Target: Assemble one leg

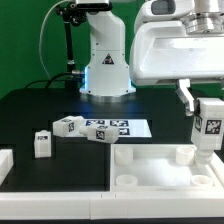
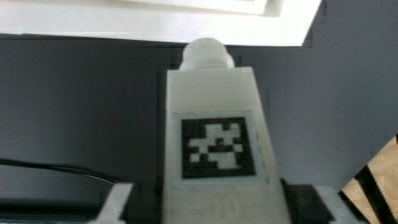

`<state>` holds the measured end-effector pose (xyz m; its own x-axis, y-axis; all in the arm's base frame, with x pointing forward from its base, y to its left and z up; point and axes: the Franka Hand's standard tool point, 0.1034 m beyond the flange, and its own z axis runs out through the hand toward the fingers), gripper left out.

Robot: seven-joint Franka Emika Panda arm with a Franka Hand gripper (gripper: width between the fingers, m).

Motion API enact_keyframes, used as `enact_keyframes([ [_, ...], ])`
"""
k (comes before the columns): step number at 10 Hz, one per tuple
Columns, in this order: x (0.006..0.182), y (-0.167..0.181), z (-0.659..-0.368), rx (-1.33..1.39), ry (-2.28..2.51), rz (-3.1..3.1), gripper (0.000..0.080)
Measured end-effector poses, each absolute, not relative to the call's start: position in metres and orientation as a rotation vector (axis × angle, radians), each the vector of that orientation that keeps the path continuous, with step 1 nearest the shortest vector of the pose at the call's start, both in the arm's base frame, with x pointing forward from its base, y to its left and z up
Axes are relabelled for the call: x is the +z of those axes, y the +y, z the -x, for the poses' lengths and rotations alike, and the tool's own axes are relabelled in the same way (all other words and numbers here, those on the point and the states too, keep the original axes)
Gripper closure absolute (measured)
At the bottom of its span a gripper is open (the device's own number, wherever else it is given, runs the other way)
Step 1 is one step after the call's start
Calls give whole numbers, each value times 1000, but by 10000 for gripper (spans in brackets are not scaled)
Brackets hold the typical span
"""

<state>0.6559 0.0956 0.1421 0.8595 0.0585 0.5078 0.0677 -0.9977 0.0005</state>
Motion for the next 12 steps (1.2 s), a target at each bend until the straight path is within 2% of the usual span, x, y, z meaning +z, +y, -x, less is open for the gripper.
enact_keyframes([
  [3, 139, 94, -655, -823, -115, 3017, 506],
  [5, 123, 85, -649, -796, -122, 3034, 506],
  [12, 109, 92, -645, -766, -139, 3040, 506],
])
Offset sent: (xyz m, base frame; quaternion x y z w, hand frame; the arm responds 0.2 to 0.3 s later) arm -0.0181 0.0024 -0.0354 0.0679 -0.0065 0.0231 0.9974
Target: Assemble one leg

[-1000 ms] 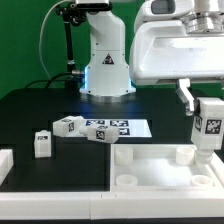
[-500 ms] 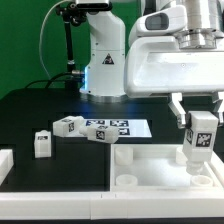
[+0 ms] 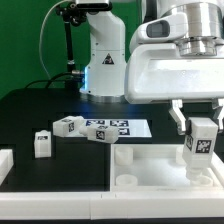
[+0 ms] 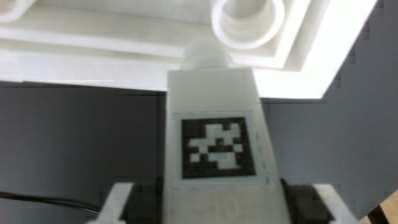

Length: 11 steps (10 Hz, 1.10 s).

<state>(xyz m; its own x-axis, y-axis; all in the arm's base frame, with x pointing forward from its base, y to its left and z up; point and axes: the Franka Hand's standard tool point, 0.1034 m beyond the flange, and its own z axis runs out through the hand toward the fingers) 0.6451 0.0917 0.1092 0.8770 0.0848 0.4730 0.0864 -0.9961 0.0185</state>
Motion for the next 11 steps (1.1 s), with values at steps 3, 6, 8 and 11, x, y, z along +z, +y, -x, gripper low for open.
enact_keyframes([
  [3, 106, 105, -640, -753, -161, 3036, 506],
  [6, 105, 115, -638, -748, -185, 3033, 506],
  [8, 100, 111, -633, -735, -188, 3040, 506],
  [11, 99, 100, -633, -733, -174, 3049, 506],
])
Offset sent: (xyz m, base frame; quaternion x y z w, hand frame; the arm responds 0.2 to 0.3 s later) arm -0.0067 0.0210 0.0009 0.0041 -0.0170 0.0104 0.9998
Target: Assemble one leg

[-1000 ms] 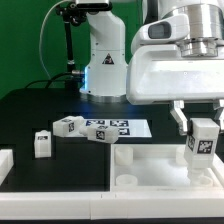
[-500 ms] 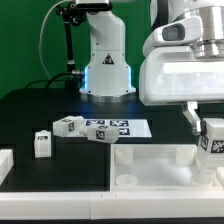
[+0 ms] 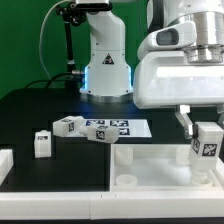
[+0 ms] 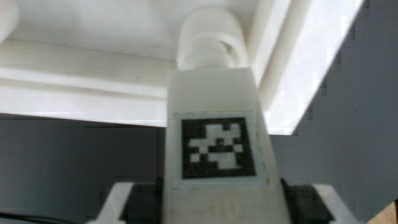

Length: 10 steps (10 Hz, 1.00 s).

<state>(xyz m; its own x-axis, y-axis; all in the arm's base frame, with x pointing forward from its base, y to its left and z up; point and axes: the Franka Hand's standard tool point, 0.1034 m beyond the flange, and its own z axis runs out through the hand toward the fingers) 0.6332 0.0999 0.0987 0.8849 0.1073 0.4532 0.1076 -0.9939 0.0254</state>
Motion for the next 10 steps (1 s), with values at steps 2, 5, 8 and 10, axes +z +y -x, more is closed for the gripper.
enact_keyframes([
  [2, 97, 102, -636, -754, -177, 3045, 506],
  [5, 92, 102, -634, -743, -180, 3050, 506],
  [8, 85, 101, -634, -746, -177, 3053, 506],
  [10, 83, 100, -636, -778, -178, 3050, 506],
])
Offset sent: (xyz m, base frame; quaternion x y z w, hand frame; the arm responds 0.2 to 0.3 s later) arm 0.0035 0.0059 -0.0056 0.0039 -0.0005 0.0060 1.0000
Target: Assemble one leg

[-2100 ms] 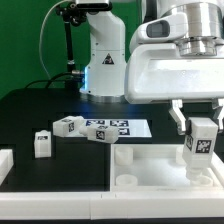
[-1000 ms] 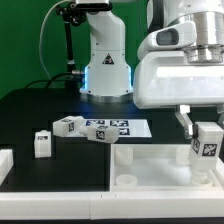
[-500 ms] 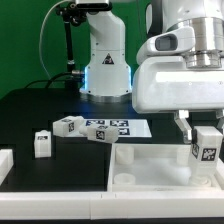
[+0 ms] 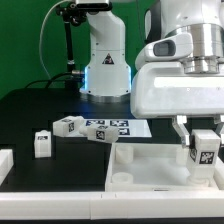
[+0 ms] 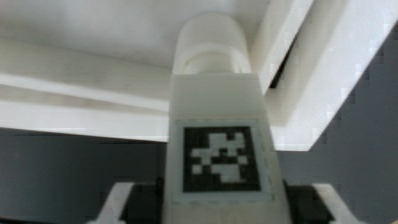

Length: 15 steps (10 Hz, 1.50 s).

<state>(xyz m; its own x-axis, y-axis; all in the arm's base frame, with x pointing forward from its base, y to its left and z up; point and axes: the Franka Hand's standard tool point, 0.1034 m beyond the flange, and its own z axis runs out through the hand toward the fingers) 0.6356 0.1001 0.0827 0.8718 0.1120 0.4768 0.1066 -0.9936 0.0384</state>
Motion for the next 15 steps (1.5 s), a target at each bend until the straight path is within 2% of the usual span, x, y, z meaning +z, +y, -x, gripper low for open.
enact_keyframes([
  [5, 82, 102, -635, 772, 182, -3029, 493],
  [6, 82, 102, -635, 772, 182, -3029, 290],
  [7, 82, 102, -635, 772, 182, -3029, 290],
  [8, 82, 102, -635, 772, 182, -3029, 176],
  [15, 82, 102, -635, 772, 182, -3029, 150],
])
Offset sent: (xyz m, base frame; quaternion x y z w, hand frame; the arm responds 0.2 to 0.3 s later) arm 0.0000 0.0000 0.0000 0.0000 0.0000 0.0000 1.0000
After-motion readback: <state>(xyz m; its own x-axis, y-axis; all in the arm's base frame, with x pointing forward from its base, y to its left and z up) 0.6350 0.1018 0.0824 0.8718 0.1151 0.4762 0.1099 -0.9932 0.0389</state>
